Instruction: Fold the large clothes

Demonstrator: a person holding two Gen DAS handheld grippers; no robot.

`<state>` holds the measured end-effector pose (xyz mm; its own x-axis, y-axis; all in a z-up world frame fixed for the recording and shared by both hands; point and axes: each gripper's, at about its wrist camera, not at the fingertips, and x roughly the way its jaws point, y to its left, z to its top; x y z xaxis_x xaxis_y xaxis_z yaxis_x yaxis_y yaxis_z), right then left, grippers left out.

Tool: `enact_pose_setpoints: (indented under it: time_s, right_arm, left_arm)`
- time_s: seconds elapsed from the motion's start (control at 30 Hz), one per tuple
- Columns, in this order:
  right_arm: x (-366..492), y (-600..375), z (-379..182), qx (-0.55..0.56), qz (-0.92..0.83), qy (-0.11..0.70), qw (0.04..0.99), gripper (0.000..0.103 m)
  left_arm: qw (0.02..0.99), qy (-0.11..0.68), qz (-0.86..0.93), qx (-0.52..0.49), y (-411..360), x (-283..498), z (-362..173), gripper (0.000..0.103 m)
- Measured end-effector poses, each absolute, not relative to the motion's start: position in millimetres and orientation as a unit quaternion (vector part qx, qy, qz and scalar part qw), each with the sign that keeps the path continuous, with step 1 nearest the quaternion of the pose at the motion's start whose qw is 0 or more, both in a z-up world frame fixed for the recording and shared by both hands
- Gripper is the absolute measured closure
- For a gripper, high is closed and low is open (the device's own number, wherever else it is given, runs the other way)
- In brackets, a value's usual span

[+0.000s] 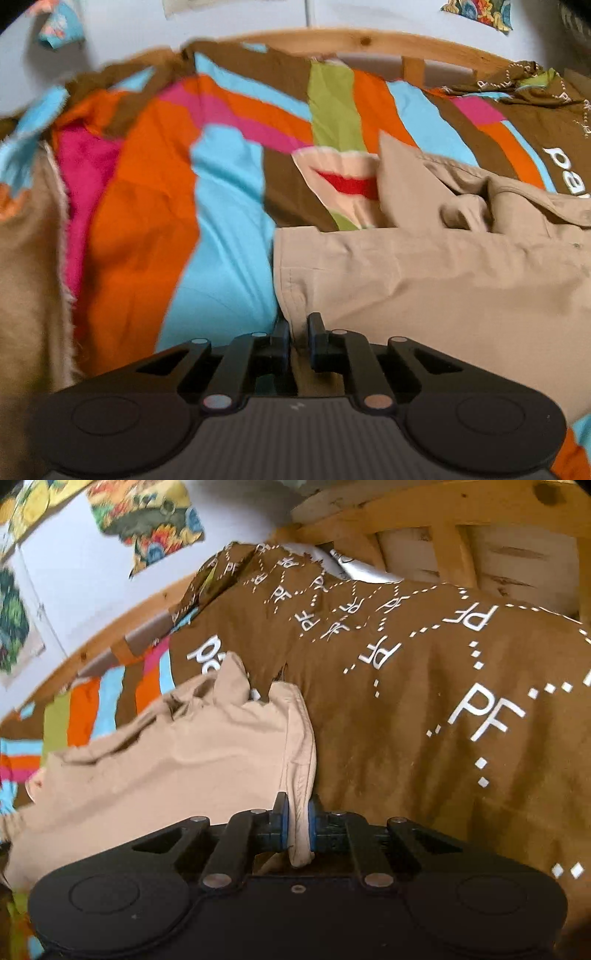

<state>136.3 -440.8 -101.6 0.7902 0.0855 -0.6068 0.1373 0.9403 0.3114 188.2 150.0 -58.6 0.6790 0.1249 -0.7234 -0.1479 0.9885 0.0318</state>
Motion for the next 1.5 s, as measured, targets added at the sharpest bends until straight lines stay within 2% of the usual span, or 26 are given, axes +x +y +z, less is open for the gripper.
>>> enact_pose_setpoints:
  time_s: [0.1,0.13,0.17,0.23,0.33,0.4,0.43,0.5,0.53,0.57,0.7,0.77,0.9,1.03,1.17,1.3,1.37,1.43,1.5]
  right_arm:
    - [140.1,-441.7,-110.4,0.175,-0.013,0.334,0.926,0.093]
    - [138.4,-440.7,-108.1,0.174,-0.014,0.33,0.928,0.091]
    - [135.4,-440.5,-104.4,0.17,-0.015,0.325,0.93,0.085]
    - [128.4,-439.7,-93.9,0.159,-0.017,0.316,0.935,0.076]
    - [117.9,-442.9,-80.1,0.182,-0.004,0.302,0.936,0.045]
    - [109.8,-444.5,-75.8,0.202,-0.005,0.301,0.932,0.041]
    - [106.8,-444.6,-76.3,0.213,-0.005,0.305,0.928,0.041]
    - [104.6,-446.9,-82.1,0.241,-0.008,0.322,0.916,0.043]
    - [105.0,-449.5,-88.0,0.261,-0.008,0.333,0.906,0.048]
    - [106.2,-452.1,-93.5,0.276,-0.008,0.34,0.899,0.058]
    - [110.0,-465.8,-105.7,0.326,-0.014,0.322,0.889,0.076]
    - [110.0,-471.3,-107.9,0.348,-0.017,0.311,0.884,0.092]
    - [97.9,-473.2,-83.1,0.332,0.001,0.255,0.908,0.098]
    - [92.3,-467.6,-59.9,0.282,0.002,0.21,0.936,0.102]
    - [103.6,-469.5,-74.9,0.252,-0.019,0.259,0.932,0.102]
    - [106.1,-469.4,-82.6,0.244,-0.036,0.292,0.924,0.103]
    - [107.1,-468.5,-84.4,0.221,-0.073,0.301,0.925,0.103]
    - [103.7,-477.9,-88.6,0.231,-0.088,0.301,0.921,0.103]
    - [101.1,-479.6,-87.5,0.239,-0.08,0.294,0.922,0.103]
  left_arm:
    - [0.918,0.384,0.053,-0.079,168.3,172.1,-46.3,0.087]
    - [0.921,0.376,0.043,-0.095,173.4,163.8,-41.2,0.077]
    - [0.925,0.365,0.031,-0.105,177.5,153.3,-35.8,0.061]
    - [0.93,0.352,0.013,-0.107,181.2,133.1,-29.1,0.047]
    - [0.93,0.356,-0.016,-0.092,178.9,112.6,-30.1,0.05]
    - [0.923,0.378,-0.03,-0.07,172.6,109.4,-39.6,0.067]
    - [0.92,0.386,-0.032,-0.055,168.4,110.1,-44.4,0.08]
    - [0.918,0.394,-0.019,-0.026,157.8,115.9,-51.2,0.084]
    - [0.919,0.392,-0.017,-0.023,155.6,117.2,-51.5,0.09]
    - [0.921,0.39,-0.013,-0.023,154.2,119.1,-51.0,0.093]
    - [0.939,0.343,0.003,-0.019,148.0,113.0,-36.5,0.095]
    - [0.952,0.307,-0.007,-0.007,145.4,101.1,-17.9,0.096]
    - [0.958,0.281,-0.047,0.044,143.4,83.8,11.8,0.096]
    - [0.934,0.34,-0.078,0.08,141.2,85.5,-11.8,0.096]
    - [0.921,0.38,-0.08,0.038,151.1,87.0,-42.0,0.096]
    - [0.917,0.389,-0.084,-0.036,173.8,90.2,-38.8,0.093]
    - [0.915,0.394,-0.08,-0.04,177.0,91.5,-36.8,0.092]
    - [0.915,0.395,-0.071,-0.03,175.4,86.3,-32.8,0.089]
    - [0.918,0.393,-0.057,-0.024,169.8,77.3,-26.1,0.08]
